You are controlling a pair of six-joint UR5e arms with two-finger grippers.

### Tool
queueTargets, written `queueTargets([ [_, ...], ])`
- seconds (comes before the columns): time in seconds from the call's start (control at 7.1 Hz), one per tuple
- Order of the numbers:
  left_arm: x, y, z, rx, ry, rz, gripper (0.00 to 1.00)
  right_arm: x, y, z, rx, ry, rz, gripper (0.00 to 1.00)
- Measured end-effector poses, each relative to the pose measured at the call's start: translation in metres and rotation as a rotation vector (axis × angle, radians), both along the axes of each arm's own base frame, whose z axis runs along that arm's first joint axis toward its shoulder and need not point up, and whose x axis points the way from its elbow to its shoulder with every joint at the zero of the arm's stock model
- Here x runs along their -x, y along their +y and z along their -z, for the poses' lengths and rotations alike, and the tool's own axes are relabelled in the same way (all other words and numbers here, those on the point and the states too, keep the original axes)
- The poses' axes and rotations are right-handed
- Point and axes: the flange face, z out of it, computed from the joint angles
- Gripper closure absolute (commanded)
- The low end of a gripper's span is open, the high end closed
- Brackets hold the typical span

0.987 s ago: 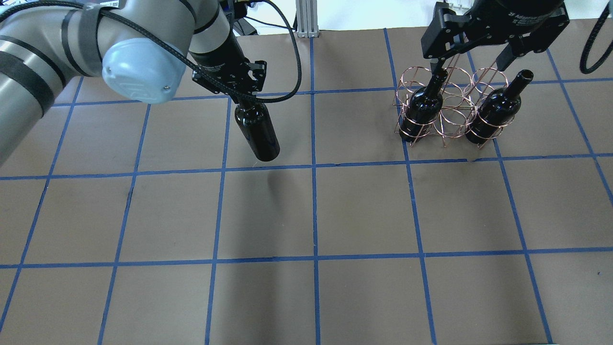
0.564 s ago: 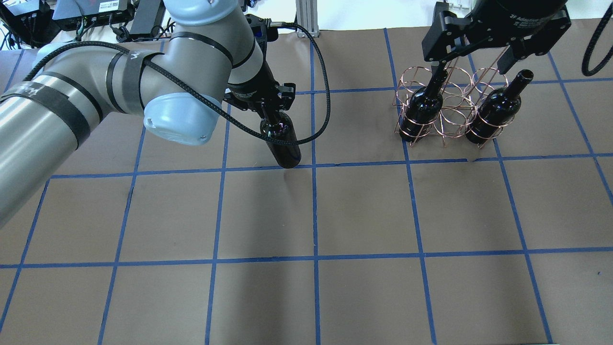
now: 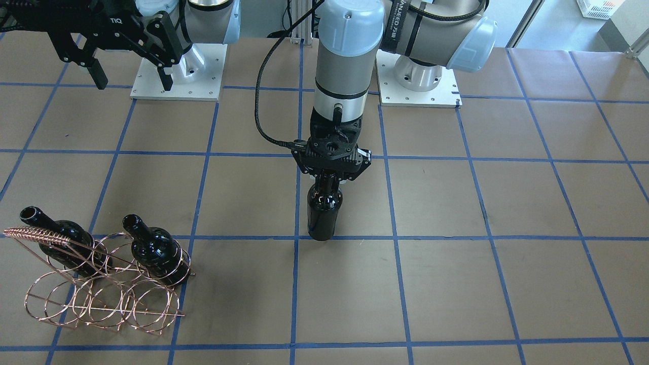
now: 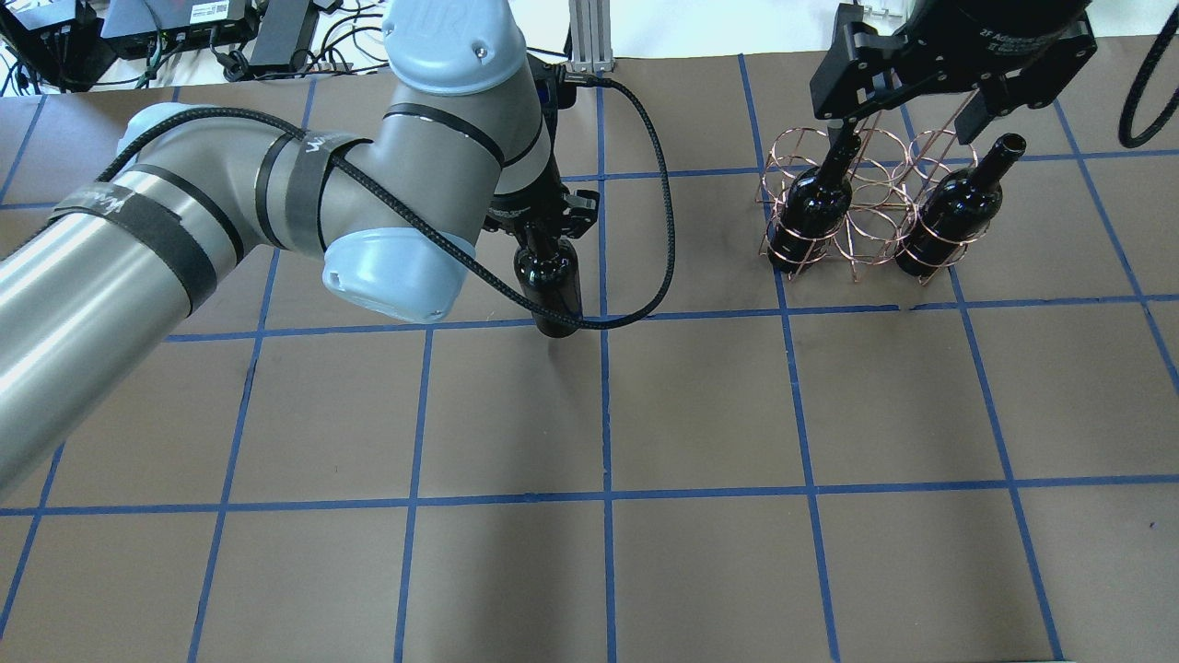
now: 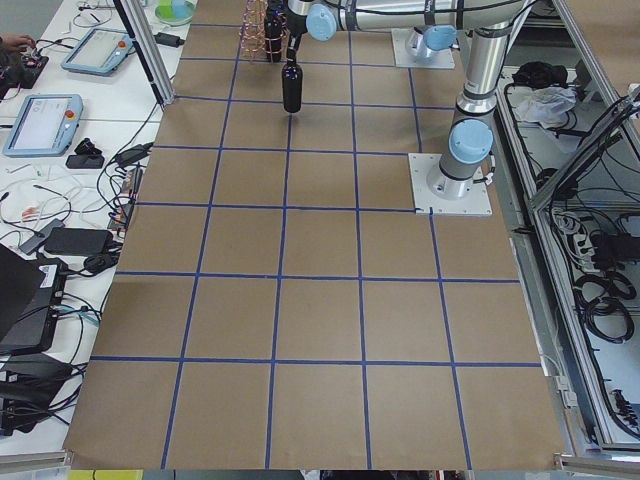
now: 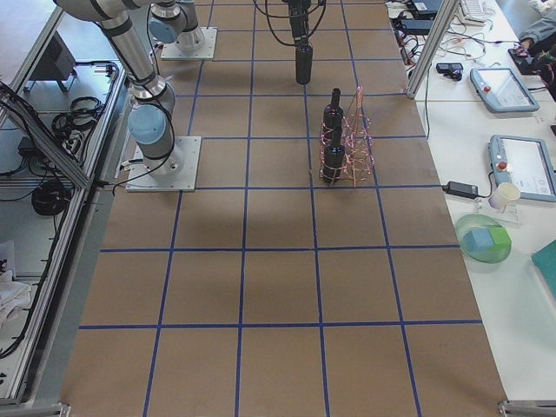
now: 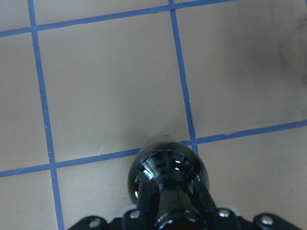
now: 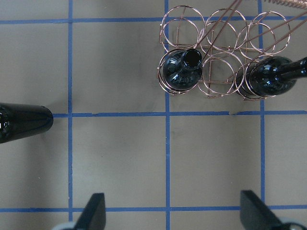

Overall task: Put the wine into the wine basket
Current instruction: 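Carry the bottle with the left gripper toward the table center, then lower the bottle upright onto the table and open the left gripper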

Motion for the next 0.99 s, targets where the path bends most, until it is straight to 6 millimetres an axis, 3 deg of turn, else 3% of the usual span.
queueTargets([
  [0.56,0.006,0.01,0.024,-0.047,-0.007,0.007,1.0,0.0,0.0,0.0,-0.001,-0.003,0.001,0.0],
  [0.99,0.008,0.01,0.027,-0.046,-0.004,0.007,1.0,0.0,0.0,0.0,-0.001,-0.002,0.0,0.0],
])
